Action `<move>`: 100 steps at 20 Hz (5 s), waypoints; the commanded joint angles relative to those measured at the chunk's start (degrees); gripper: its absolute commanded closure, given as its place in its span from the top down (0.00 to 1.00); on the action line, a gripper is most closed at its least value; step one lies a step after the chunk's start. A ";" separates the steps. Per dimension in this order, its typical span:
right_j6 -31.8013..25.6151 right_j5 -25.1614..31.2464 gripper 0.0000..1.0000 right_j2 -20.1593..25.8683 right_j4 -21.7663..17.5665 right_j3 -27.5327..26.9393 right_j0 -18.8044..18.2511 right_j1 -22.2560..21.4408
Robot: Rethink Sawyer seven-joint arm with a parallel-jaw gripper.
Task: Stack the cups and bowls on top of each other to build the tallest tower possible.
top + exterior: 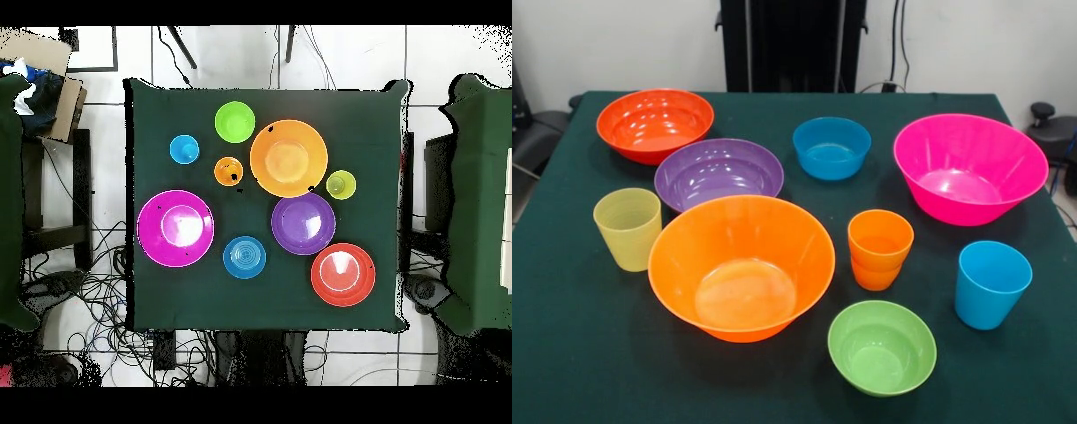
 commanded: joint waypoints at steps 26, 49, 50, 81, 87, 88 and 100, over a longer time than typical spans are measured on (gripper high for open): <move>-34.10 -19.13 0.00 -11.80 0.21 61.71 6.13 -24.68; -43.60 -26.04 0.00 -29.53 16.49 73.44 2.91 -27.85; -42.13 -26.95 0.00 -30.47 17.39 73.56 2.59 -27.85; -69.28 -21.31 0.00 -123.53 108.55 76.63 -16.35 -36.87; -67.14 -20.26 0.00 -127.99 113.83 76.66 -17.29 -37.19; -66.84 -20.07 0.00 -128.52 114.63 76.61 -17.47 -37.22; -65.93 -19.70 0.00 -132.32 117.39 77.09 -18.09 -36.98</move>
